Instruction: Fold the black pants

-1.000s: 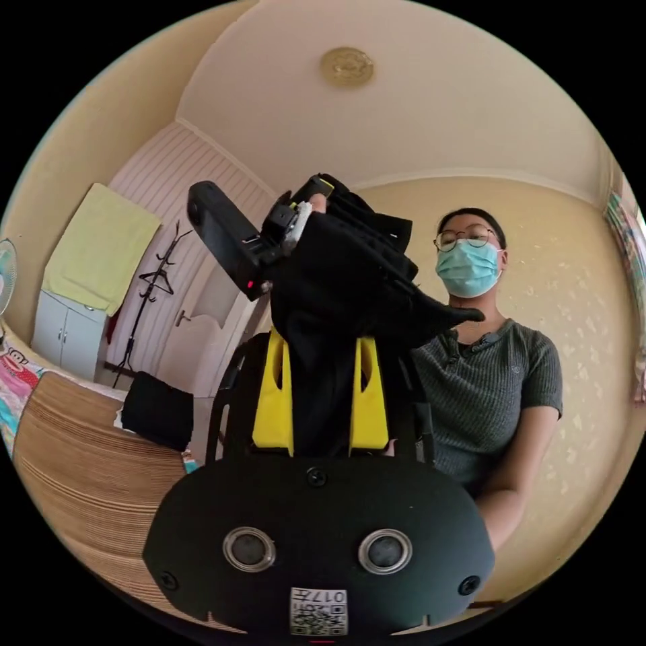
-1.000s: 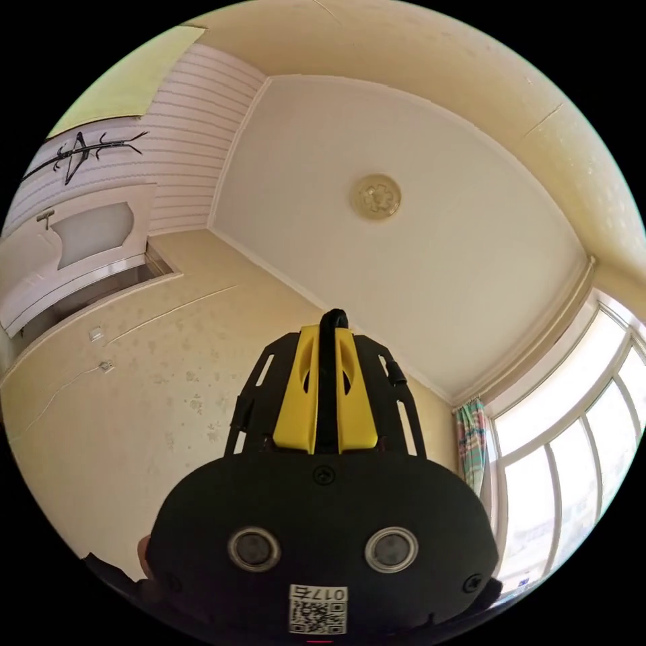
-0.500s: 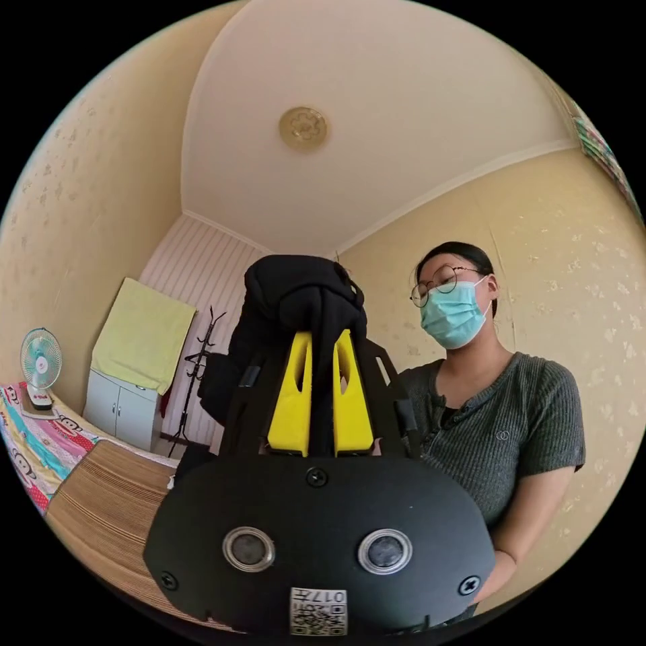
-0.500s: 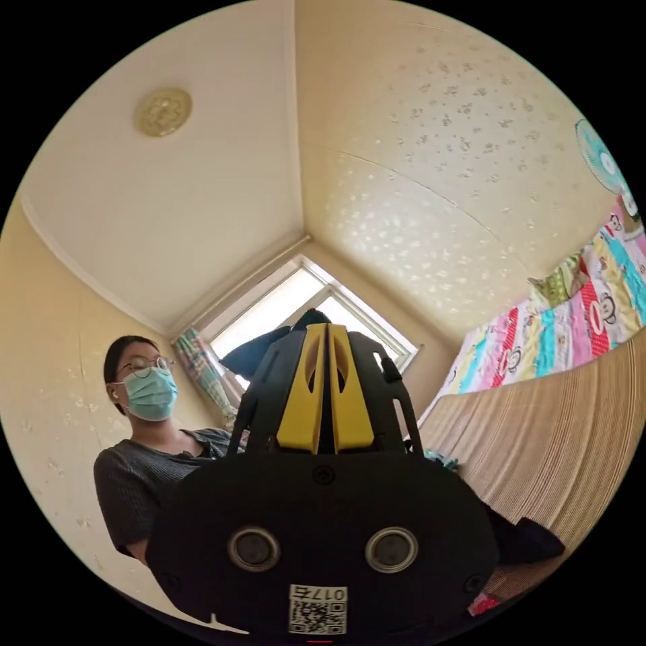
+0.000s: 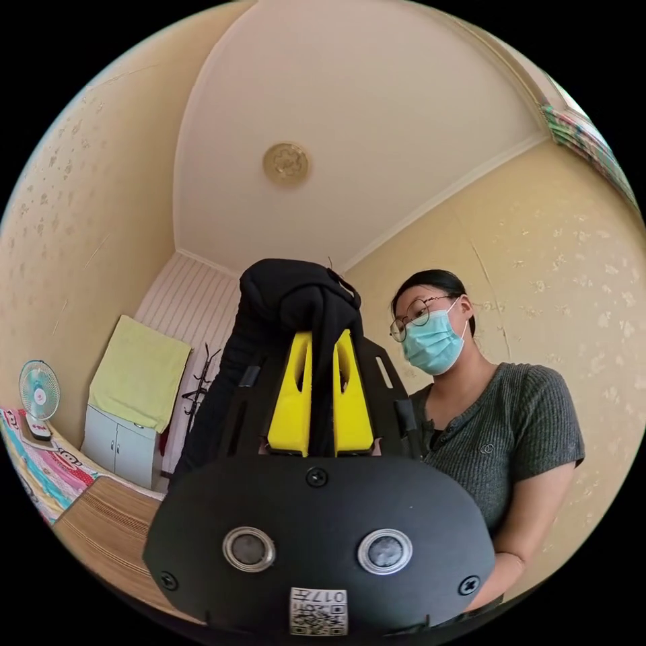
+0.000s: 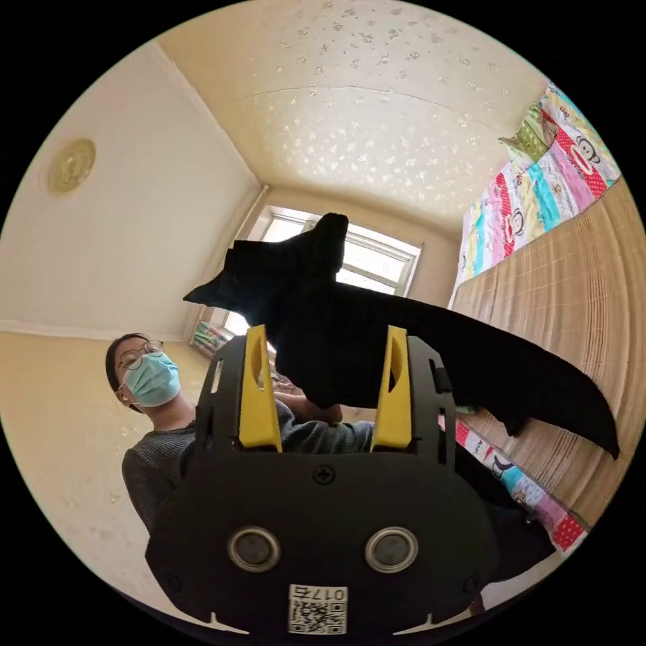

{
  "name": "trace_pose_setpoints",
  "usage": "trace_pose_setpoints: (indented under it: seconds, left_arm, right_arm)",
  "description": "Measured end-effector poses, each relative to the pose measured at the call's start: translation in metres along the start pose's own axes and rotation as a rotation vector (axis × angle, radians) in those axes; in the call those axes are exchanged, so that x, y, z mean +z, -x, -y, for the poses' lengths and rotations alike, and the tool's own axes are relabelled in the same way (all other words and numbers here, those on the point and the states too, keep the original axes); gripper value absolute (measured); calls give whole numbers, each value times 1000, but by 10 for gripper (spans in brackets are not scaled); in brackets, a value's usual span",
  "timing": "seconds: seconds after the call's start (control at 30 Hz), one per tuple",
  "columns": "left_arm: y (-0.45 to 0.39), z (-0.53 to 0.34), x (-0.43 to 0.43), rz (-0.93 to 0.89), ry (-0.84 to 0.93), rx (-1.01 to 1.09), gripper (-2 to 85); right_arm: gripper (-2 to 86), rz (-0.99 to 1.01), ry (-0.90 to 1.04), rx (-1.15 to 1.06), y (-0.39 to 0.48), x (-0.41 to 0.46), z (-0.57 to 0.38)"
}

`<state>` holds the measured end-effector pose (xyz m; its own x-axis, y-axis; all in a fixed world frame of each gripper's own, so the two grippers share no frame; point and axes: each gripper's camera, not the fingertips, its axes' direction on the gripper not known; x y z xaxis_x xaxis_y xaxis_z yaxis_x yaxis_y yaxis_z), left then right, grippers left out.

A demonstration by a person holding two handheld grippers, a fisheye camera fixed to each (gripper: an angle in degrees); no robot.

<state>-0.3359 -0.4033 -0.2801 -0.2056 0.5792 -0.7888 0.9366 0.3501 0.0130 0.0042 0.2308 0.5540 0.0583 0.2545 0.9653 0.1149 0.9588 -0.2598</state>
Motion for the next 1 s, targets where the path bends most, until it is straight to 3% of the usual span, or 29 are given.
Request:
trace_pose_setpoints:
  seconds: [0.1, 0.17, 0.23, 0.3, 0.4, 0.53, 0.6, 0.7, 0.8, 1.0]
  left_arm:
    - [-15, 4, 18, 18, 29, 9, 48]
    - [-30, 10, 31, 43, 67, 23, 49]
    - [-42, 17, 37, 33, 88, 73, 50]
    - [-52, 30, 38, 22, 115, 112, 50]
    - [-73, 56, 37, 164, 159, 136, 50]
    - [-97, 98, 51, 553, 263, 84, 50]
    - [-103, 114, 60, 670, 277, 71, 49]
    - [-120, 134, 79, 759, 295, 128, 49]
    - [-142, 145, 87, 811, 202, 180, 49]
    - [-169, 148, 107, 930, 173, 293, 50]
  right_arm:
    - [217, 224, -12, -77, 13, 27, -5]
    - [193, 205, 29, -93, 34, 47, -4]
    - [46, -109, 109, -80, 67, 66, 0]
    - [38, -202, 120, -166, 101, 67, 7]
    - [32, -402, -31, -375, 183, 48, 12]
    - [30, -827, -227, -742, 321, 59, -12]
    - [30, -921, -267, -888, 363, 75, -26]
    - [30, -785, -252, -1009, 407, 78, -38]
    - [30, -643, -263, -1021, 431, 64, -45]
    - [29, -729, -324, -1080, 450, 56, -79]
